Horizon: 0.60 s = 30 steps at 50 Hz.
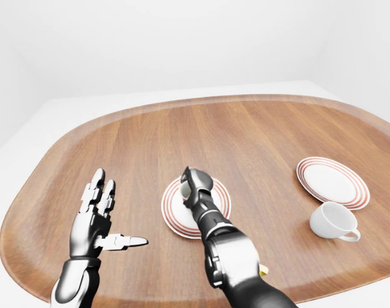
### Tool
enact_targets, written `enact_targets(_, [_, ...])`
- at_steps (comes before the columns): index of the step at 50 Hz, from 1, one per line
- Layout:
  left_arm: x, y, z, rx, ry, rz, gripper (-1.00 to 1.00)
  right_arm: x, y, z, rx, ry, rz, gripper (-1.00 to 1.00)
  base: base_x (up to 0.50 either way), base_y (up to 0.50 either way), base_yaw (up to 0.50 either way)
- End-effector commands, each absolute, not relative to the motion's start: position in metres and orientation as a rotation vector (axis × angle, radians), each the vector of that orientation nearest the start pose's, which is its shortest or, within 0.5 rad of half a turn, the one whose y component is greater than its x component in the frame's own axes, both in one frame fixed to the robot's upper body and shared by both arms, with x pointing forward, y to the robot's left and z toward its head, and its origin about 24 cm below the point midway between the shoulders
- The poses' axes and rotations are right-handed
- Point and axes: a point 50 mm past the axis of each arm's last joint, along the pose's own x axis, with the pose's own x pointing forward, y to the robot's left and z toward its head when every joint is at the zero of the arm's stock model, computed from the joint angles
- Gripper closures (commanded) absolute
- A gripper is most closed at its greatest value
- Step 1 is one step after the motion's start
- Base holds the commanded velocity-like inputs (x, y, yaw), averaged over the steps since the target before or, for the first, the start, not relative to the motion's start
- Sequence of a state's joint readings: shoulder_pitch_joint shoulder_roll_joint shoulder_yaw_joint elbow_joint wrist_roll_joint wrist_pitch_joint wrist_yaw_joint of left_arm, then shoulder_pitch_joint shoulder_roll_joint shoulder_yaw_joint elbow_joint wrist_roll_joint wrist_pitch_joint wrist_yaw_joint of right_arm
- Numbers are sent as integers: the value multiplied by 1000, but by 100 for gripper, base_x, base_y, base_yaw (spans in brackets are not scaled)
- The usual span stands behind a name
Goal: Put the red mug on the left plate.
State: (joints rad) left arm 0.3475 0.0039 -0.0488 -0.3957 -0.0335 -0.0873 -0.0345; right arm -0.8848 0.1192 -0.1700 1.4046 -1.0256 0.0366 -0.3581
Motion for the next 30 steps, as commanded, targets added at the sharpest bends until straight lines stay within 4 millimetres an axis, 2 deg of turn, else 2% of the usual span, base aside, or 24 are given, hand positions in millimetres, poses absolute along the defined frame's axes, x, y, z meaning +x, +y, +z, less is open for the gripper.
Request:
enact_targets(1, [186,156,70,-24,-149,12,-100,350,-69,5,-1037,272,153,-100,0,0,0])
enact_targets(30, [186,155,70,-20,-152,8,-100,349,-69,3,-1054,285,164,-100,0,0,0])
